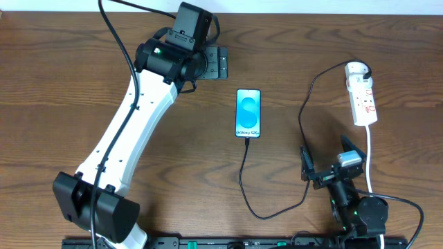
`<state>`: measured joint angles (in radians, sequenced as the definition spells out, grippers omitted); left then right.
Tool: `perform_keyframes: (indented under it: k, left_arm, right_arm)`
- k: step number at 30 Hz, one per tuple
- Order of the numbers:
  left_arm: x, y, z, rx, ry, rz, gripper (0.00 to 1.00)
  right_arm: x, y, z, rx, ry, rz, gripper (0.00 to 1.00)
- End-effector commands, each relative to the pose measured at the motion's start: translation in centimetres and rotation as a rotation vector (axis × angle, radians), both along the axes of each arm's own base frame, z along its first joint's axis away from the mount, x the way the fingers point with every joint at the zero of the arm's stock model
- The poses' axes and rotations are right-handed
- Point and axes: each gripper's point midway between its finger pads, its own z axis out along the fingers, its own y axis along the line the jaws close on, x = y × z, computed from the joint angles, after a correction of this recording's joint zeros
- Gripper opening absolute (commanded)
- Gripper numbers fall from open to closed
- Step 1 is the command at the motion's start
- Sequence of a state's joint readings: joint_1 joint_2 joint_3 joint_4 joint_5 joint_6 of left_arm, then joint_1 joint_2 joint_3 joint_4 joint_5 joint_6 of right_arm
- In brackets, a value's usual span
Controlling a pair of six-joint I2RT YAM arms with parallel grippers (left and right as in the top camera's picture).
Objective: Plug charger to phone and switch on socket
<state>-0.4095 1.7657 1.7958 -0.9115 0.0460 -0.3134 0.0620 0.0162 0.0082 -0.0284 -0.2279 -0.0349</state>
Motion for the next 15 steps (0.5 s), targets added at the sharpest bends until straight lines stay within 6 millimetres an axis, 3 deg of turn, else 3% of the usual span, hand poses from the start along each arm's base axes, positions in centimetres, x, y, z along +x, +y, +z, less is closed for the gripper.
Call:
perform_keyframes:
  k: [1,6,10,15]
  left_arm:
    - [0.2,0.1,-0.3,0.018,0.000,-0.002,0.89]
    - [0.2,0.1,-0.3,0.017,0.000,-0.002,0.89]
    - [0.2,0.1,-0.3,0.017,0.000,-0.002,0.89]
    - [0.2,0.1,-0.3,0.017,0.000,-0.002,0.89]
  right_arm:
    - [0.2,-1.0,-0.7,-0.007,0.025,-0.057,0.99]
    - [0.3,-1.8,-0.9,0.005,0.034,-0.105,0.99]
    - [0.6,-3.6,-1.1,0.092,0.061,-0.214,0.99]
    - [0.6,-3.8,-1.2,0.073,0.058,-0.225,0.99]
